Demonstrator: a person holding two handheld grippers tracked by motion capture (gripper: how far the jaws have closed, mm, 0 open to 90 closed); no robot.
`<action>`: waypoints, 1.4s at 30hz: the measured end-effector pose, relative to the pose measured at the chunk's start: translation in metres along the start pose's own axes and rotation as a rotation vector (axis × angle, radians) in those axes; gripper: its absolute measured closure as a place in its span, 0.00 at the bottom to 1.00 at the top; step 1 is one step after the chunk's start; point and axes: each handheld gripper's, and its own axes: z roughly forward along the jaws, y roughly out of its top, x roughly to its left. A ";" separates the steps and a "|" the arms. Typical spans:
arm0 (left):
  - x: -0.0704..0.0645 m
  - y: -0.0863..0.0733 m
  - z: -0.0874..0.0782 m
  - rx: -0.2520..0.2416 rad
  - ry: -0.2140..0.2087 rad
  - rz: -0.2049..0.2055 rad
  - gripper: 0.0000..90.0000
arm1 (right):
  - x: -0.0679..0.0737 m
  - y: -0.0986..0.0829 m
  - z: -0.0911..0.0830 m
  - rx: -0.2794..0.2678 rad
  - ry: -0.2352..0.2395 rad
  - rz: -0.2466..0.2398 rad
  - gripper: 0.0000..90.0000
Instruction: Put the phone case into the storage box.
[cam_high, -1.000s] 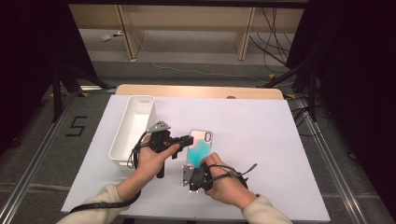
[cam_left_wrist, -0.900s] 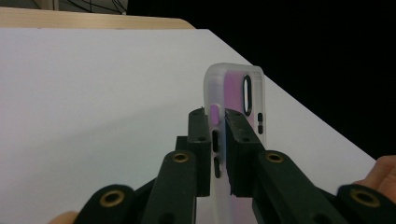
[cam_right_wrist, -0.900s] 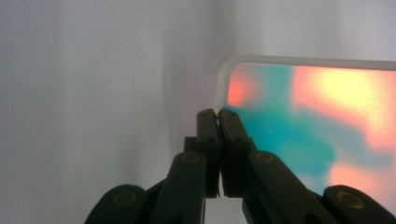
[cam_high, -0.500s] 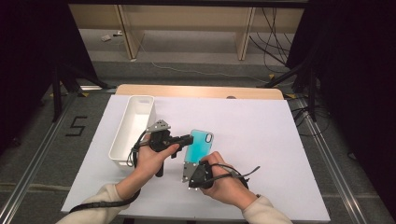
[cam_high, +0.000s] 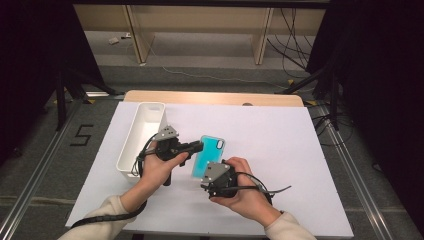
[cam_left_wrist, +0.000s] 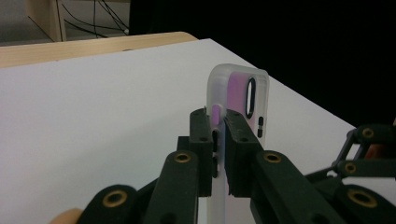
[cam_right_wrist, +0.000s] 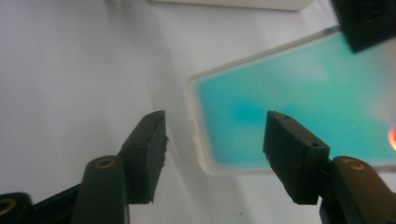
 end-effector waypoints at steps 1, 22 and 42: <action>0.000 0.000 0.000 -0.001 0.001 -0.001 0.92 | -0.001 -0.002 -0.001 -0.017 -0.002 0.016 0.43; 0.009 0.004 -0.011 -0.046 0.041 0.003 0.92 | -0.016 -0.033 -0.019 -0.110 -0.086 0.213 0.34; 0.010 0.009 -0.017 -0.062 0.050 0.005 0.92 | -0.029 -0.081 -0.043 -0.223 -0.076 0.431 0.27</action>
